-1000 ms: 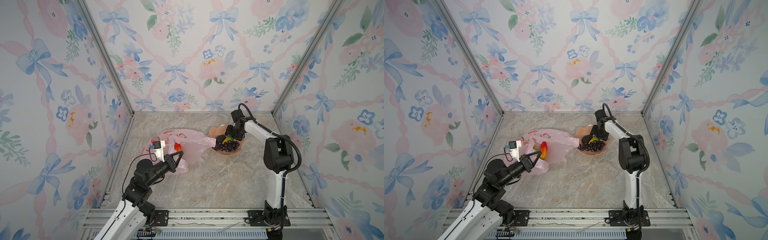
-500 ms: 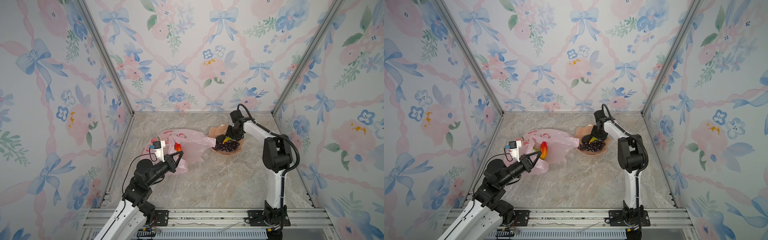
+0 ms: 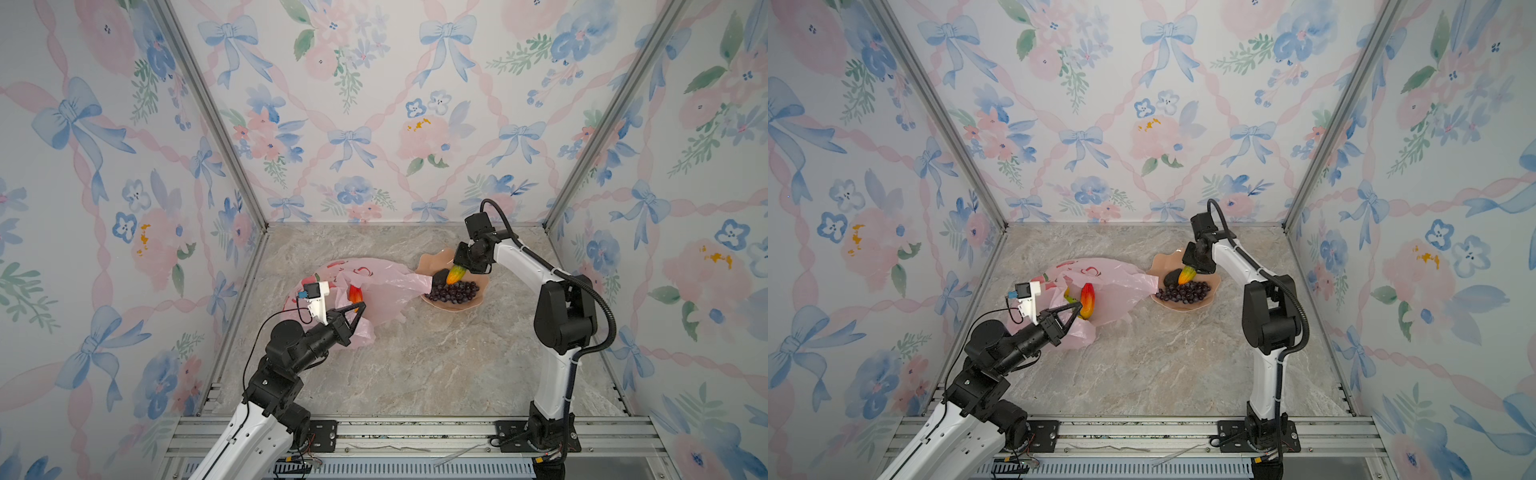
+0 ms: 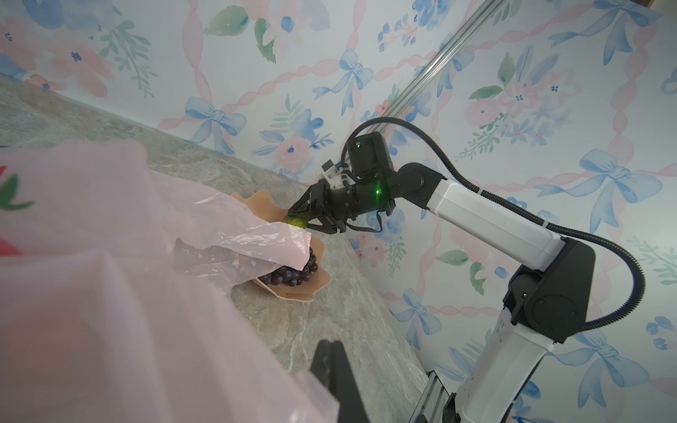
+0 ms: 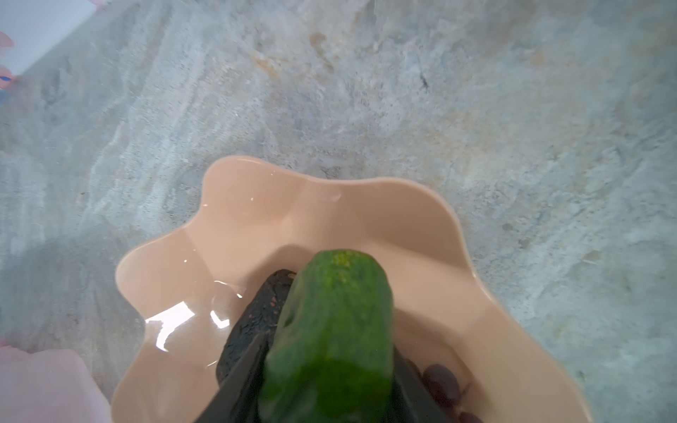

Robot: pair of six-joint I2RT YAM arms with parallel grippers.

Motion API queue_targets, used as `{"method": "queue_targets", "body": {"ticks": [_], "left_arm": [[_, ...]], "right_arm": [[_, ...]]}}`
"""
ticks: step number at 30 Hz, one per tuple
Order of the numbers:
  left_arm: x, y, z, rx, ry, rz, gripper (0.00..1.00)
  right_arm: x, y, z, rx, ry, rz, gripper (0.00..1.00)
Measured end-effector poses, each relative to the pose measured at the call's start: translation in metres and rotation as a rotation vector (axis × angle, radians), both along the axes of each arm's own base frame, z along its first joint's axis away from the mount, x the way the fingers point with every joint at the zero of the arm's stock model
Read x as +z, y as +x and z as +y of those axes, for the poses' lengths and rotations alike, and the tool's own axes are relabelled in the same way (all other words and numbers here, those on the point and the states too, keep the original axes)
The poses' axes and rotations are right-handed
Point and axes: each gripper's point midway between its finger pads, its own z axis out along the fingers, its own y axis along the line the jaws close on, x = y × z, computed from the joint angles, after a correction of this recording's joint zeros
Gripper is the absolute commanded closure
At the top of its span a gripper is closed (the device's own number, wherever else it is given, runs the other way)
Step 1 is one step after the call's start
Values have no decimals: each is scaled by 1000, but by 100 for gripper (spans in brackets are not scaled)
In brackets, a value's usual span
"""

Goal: Place the fruits into the plastic bag
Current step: Pick up the fruit from the plate, then place the fruit in the plastic bag.

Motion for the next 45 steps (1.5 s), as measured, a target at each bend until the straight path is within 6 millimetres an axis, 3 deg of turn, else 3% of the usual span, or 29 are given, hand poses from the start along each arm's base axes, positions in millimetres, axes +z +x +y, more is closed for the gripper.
{"method": "queue_targets", "body": {"ticks": [7, 17, 26, 30, 34, 40, 45], "left_arm": [[1, -1, 1, 0, -3, -6, 100], [-2, -2, 1, 0, -2, 4, 100], [-4, -1, 0, 0, -13, 21, 100], [-3, 1, -1, 0, -22, 24, 100], [-2, 1, -1, 1, -33, 29, 100], [3, 1, 0, 2, -57, 25, 100], [4, 2, 1, 6, -62, 22, 100]], "right_arm": [[36, 1, 4, -5, 75, -87, 56], [67, -8, 3, -15, 245, -158, 58], [129, -44, 23, 27, 413, -324, 58], [160, -70, 62, 129, 476, -419, 58], [176, -95, 111, 253, 530, -476, 59], [176, -128, 185, 417, 582, -495, 60], [155, -146, 233, 505, 605, -469, 60]]}}
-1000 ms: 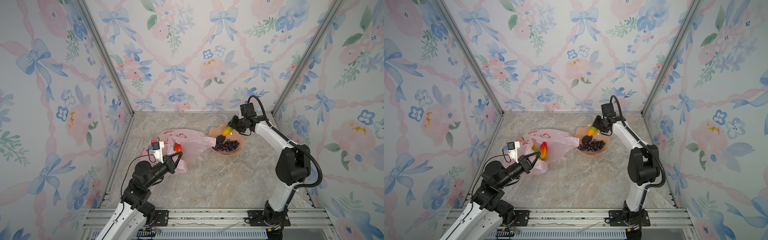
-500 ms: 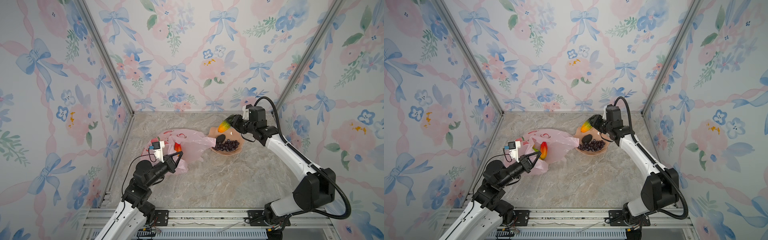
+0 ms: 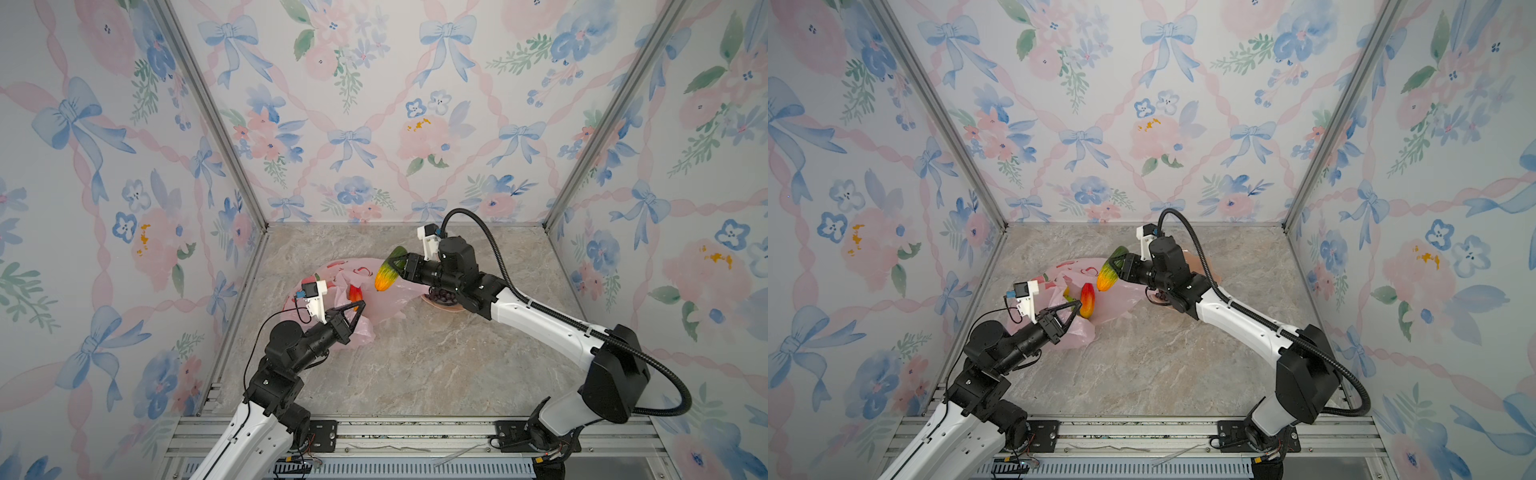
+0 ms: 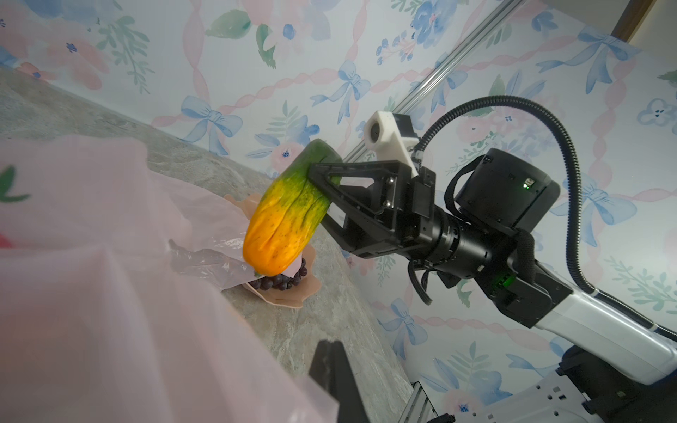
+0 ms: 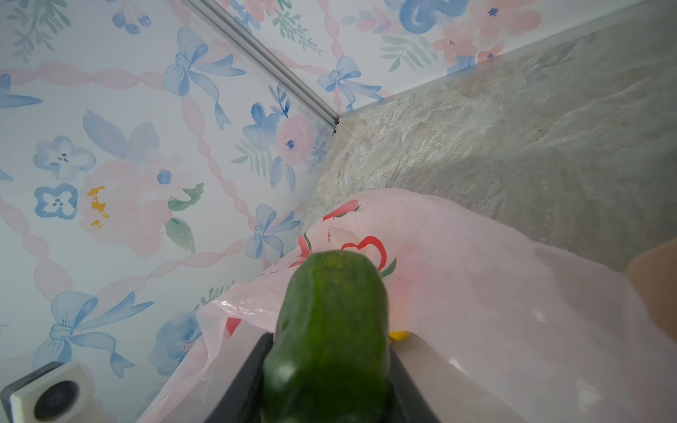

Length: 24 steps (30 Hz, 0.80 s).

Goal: Place the fruits into the plastic bag
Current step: Place the fruit in the plastic bag.

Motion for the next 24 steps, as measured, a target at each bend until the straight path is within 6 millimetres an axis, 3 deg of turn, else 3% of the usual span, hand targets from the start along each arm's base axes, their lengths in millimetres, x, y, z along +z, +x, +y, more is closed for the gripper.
{"method": "queue_targets", "body": {"ticks": [9, 24], "left_arm": [[1, 1, -1, 1, -4, -2, 100], [5, 10, 3, 38, -21, -11, 100]], "right_arm": [[-33, -23, 45, 80, -5, 31, 61], [-77, -66, 76, 171, -46, 89, 61]]}}
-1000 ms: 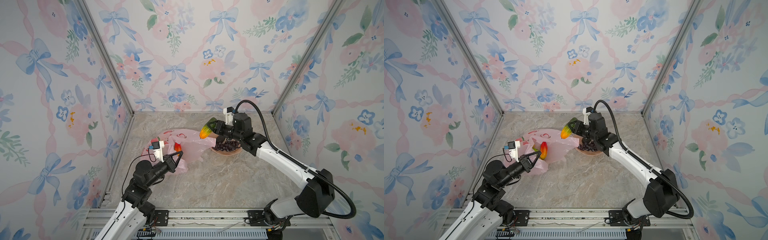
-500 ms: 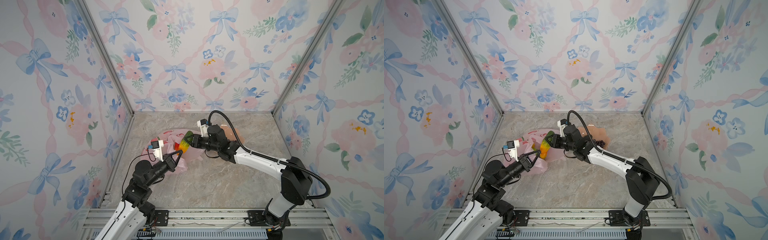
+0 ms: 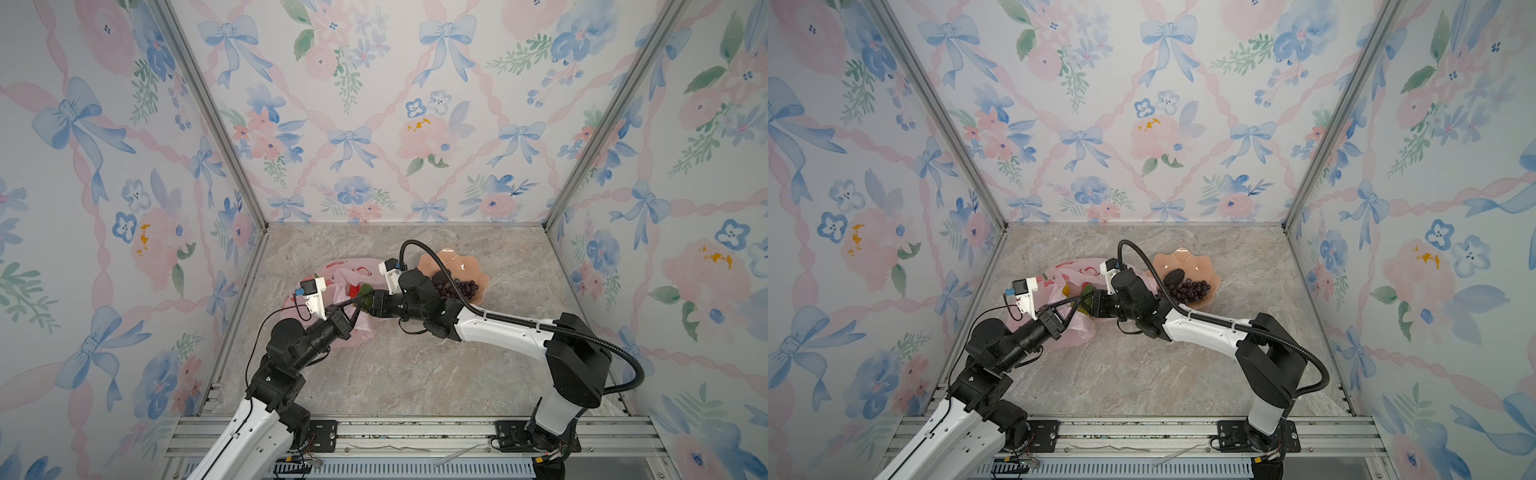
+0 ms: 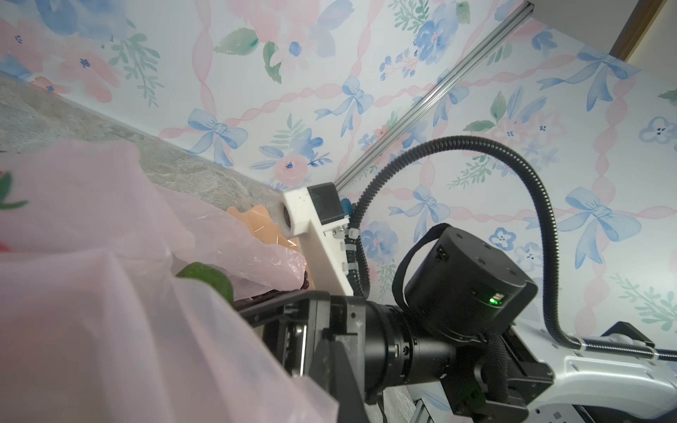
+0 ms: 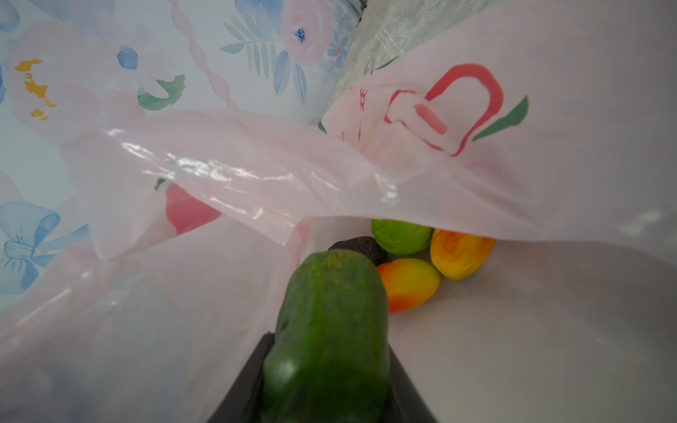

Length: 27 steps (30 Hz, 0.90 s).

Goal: Place the fruits into the plastic bag
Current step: Place the fruit in the plastic bag.

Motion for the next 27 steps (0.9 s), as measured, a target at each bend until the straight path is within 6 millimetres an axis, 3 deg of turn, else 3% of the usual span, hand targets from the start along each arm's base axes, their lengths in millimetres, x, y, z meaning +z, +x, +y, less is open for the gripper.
{"method": "queue_targets", "body": {"ticks": [11, 27], "left_arm": [[7, -3, 3, 7, -19, -16, 100], [9, -5, 3, 2, -28, -20, 100]], "right_arm": [[-53, -13, 20, 53, -63, 90, 58], [-50, -15, 59, 163, -33, 124, 47]]}}
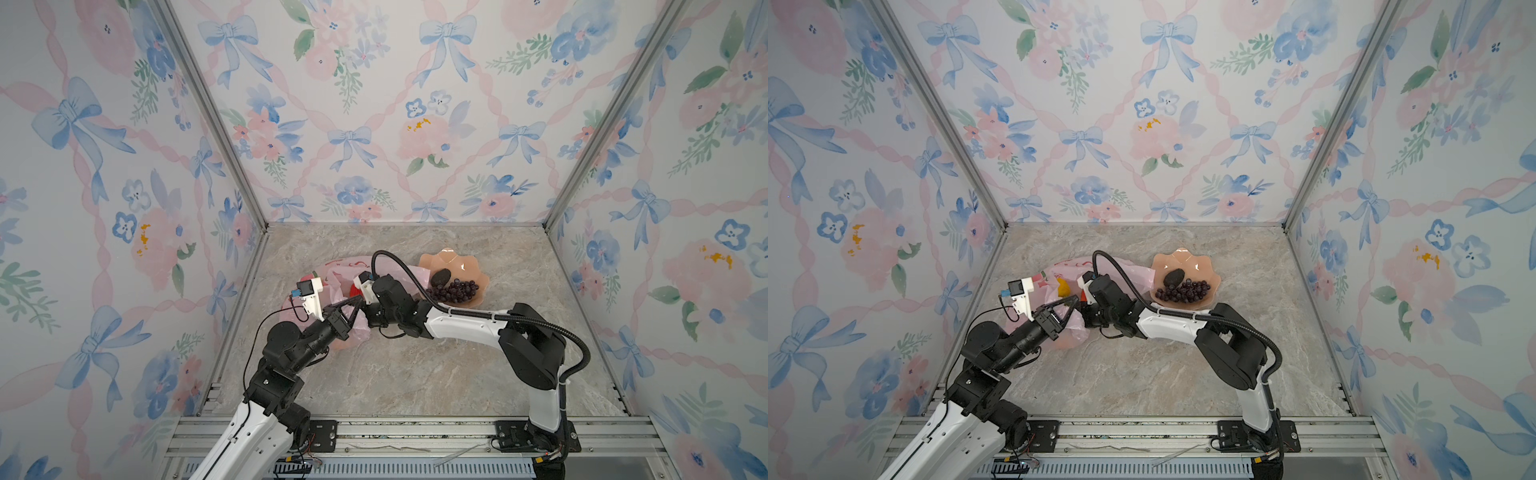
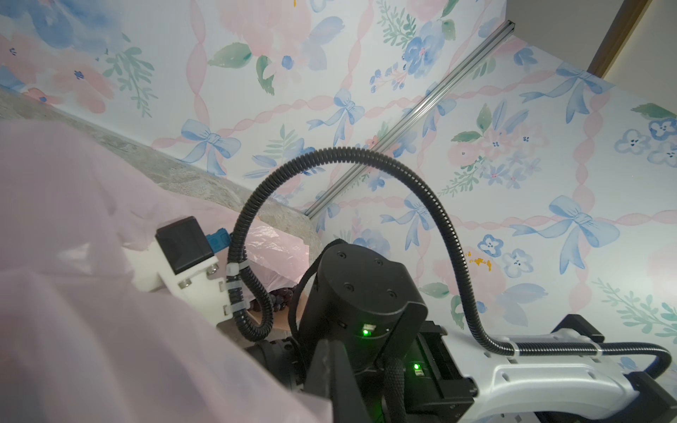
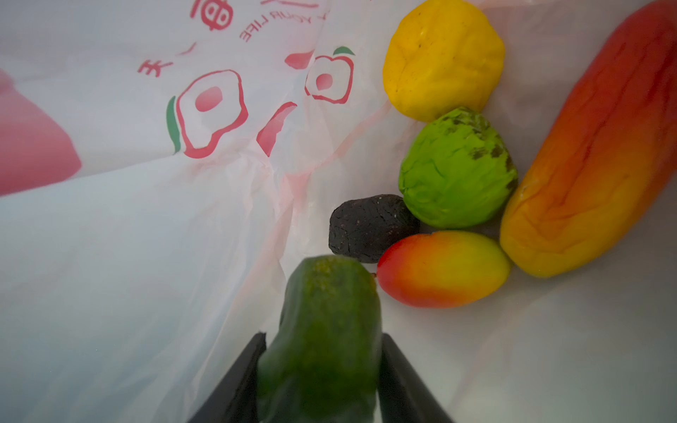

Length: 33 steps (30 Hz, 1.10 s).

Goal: Place the fruits into the plastic bag
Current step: Place the fruit in the plastic bag.

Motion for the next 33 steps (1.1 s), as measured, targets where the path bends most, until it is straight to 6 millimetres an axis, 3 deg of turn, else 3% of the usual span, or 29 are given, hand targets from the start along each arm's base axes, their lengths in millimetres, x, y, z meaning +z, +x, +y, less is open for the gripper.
{"method": "queue_targets", "body": {"ticks": [12, 33], "left_arm": [[-3, -1, 1, 0, -2, -3, 100], [-4, -1, 1, 0, -1, -1, 100]], "right_arm": [[-6, -6, 22, 96, 14, 53, 40], [-11, -12, 21, 120, -1, 74, 37]]}}
